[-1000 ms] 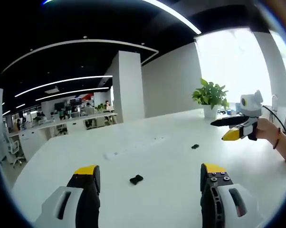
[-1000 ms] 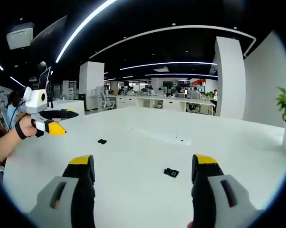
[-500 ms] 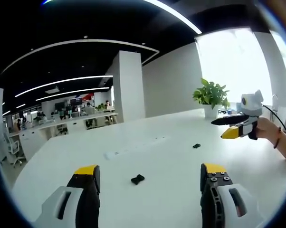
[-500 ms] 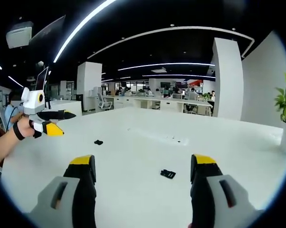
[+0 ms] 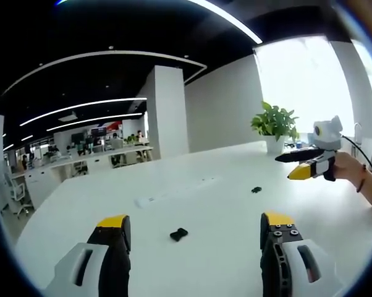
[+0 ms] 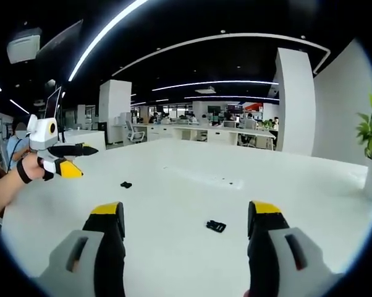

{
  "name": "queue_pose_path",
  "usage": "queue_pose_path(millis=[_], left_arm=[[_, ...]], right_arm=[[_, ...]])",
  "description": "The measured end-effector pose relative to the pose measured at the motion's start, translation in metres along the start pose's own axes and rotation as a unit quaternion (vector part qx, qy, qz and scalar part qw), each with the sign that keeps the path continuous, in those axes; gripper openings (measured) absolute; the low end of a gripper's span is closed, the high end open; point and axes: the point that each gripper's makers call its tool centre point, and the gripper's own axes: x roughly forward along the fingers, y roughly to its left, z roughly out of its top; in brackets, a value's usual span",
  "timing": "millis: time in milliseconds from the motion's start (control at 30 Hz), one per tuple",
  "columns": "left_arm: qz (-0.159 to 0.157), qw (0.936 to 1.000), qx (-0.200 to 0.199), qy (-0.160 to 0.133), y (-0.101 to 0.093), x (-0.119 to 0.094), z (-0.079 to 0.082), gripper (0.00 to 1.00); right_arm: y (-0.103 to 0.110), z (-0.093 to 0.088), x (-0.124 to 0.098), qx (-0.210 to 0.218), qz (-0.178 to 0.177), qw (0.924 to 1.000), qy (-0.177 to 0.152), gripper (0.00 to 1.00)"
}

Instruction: Snap the two parts of the plastic buckle together until the buckle closes and remains connected.

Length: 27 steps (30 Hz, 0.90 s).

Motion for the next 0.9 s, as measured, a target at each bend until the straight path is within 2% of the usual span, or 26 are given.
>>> queue_pose_path(millis=[533,633,900], left_arm=[[-0.001,1.0000,-0.004,0.001,0.003,0.001,-0.003,0.87],[0.005,1.0000,0.002,-0.005,0.005,0.001,0.000,0.83],[0.002,0.9997,0.003,-0.023,0.003,0.002,0.008,0.83]], right_arm=[[-0.003,-0.004,0.001,0.003,-0.003,1.0000,0.004,0.80],[-0.003,-0.003,0.001,0.003,-0.003,1.0000,0.004,0.80],[-0.003,-0.004,0.005,0.000,-0.001,1.0000,0.007,0.80]])
